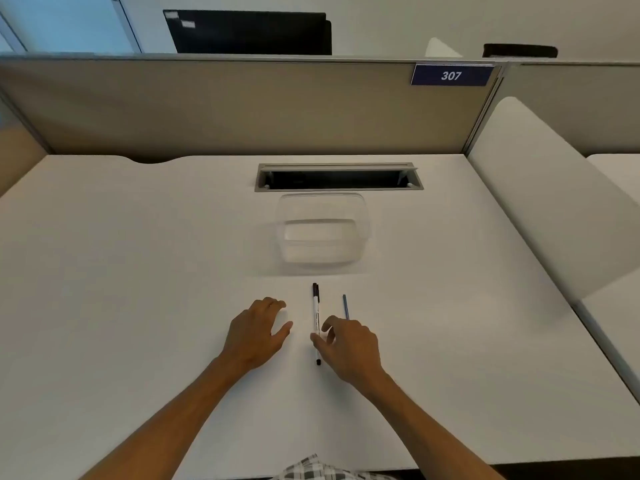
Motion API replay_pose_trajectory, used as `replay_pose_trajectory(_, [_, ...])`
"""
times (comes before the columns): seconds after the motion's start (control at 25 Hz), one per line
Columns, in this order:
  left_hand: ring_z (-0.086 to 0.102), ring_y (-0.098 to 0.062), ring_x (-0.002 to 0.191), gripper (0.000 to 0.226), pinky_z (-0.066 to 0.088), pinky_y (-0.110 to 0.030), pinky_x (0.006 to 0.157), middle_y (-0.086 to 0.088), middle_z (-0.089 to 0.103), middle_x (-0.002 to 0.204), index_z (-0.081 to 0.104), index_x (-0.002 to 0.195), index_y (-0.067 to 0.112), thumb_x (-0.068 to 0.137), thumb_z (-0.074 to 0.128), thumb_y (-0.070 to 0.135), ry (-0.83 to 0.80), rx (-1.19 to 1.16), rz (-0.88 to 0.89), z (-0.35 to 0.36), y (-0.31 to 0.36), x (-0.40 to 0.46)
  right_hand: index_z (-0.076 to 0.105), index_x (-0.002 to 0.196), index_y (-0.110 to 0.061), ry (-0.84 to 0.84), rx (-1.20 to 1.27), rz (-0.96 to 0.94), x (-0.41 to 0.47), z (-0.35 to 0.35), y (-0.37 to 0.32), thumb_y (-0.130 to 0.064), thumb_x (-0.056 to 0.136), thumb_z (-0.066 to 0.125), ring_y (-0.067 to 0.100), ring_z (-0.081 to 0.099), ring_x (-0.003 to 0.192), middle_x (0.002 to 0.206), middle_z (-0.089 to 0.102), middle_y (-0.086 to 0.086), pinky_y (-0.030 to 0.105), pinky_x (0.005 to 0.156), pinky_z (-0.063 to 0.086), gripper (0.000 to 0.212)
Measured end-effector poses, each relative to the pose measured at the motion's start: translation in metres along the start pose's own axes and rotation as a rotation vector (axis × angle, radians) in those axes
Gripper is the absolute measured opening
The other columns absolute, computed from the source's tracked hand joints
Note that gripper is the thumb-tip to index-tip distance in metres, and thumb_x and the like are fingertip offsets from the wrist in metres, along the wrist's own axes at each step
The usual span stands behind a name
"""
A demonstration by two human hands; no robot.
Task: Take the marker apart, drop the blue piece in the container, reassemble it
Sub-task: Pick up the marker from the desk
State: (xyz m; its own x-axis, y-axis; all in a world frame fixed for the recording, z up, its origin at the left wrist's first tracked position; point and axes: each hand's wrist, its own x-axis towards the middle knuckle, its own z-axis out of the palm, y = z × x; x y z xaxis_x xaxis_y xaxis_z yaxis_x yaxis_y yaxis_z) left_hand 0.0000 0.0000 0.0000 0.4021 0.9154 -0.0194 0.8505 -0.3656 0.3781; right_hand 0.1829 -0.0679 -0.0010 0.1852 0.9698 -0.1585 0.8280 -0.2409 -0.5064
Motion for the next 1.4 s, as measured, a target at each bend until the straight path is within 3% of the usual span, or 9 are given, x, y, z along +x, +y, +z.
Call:
replay_pose_trajectory(0.28, [0.056, -0.023, 0.117, 0.046, 0.048, -0.036, 0.095, -0.006, 0.057, 0.133, 0.055, 0.127, 0.014, 0.090, 0.056, 0.042, 0.017, -0.015, 0.011, 0.003, 0.003, -0.002, 0.061, 0.092, -0.021, 0.007, -0.096, 0.055, -0.001, 0.008, -0.007, -0.054, 0.092, 0.053, 0.011, 0.051, 0.066, 0.085, 0.067, -0.005, 0.024, 0.064, 0.038, 0.033])
replay_pose_trajectory(0.56, [0.053, -0.021, 0.123, 0.047, 0.046, -0.033, 0.099, -0.005, 0.052, 0.139, 0.053, 0.131, 0.016, 0.091, 0.053, 0.042, 0.019, -0.011, 0.061, 0.005, 0.014, -0.004, 0.067, 0.094, -0.021, 0.050, -0.067, 0.055, 0.001, 0.008, -0.005, -0.050, 0.094, 0.050, 0.013, 0.061, 0.070, 0.083, 0.070, -0.005, 0.028, 0.072, 0.053, 0.034])
replay_pose_trajectory(0.76, [0.063, -0.030, 0.111, 0.041, 0.053, -0.042, 0.089, -0.014, 0.063, 0.126, 0.064, 0.119, 0.011, 0.081, 0.071, 0.024, 0.182, 0.042, 0.288, -0.001, 0.029, -0.004, 0.070, 0.096, -0.023, 0.155, 0.014, 0.013, -0.002, -0.003, -0.004, -0.052, 0.093, 0.053, 0.010, 0.058, 0.064, 0.085, 0.073, -0.006, 0.019, 0.064, 0.047, 0.034])
replay_pose_trajectory(0.92, [0.061, -0.029, 0.115, 0.041, 0.045, -0.049, 0.098, -0.011, 0.066, 0.123, 0.064, 0.119, 0.010, 0.080, 0.073, 0.015, 0.245, 0.115, 0.505, -0.009, 0.043, 0.002, 0.071, 0.102, -0.022, 0.235, 0.133, -0.090, -0.004, -0.016, -0.003, -0.046, 0.093, 0.060, 0.007, 0.060, 0.069, 0.093, 0.074, -0.006, 0.011, 0.069, 0.043, 0.028])
replay_pose_trajectory(1.12, [0.054, -0.023, 0.123, 0.031, 0.029, -0.049, 0.113, -0.005, 0.064, 0.125, 0.059, 0.125, 0.013, 0.094, 0.053, 0.017, 0.184, 0.133, 0.543, -0.019, 0.051, 0.007, 0.070, 0.107, -0.021, 0.316, 0.229, -0.279, -0.006, -0.035, 0.000, -0.039, 0.093, 0.063, 0.007, 0.065, 0.078, 0.096, 0.074, -0.007, 0.004, 0.070, 0.041, 0.023])
replay_pose_trajectory(1.4, [0.068, -0.023, 0.089, 0.019, 0.041, -0.045, 0.102, -0.008, 0.074, 0.096, 0.068, 0.107, 0.011, 0.090, 0.061, 0.018, 0.185, 0.139, 0.567, -0.043, 0.058, 0.008, 0.068, 0.096, -0.027, 0.265, 0.390, -0.314, -0.005, -0.052, 0.003, -0.042, 0.089, 0.067, 0.004, 0.065, 0.083, 0.090, 0.070, -0.017, 0.009, 0.064, 0.043, 0.016])
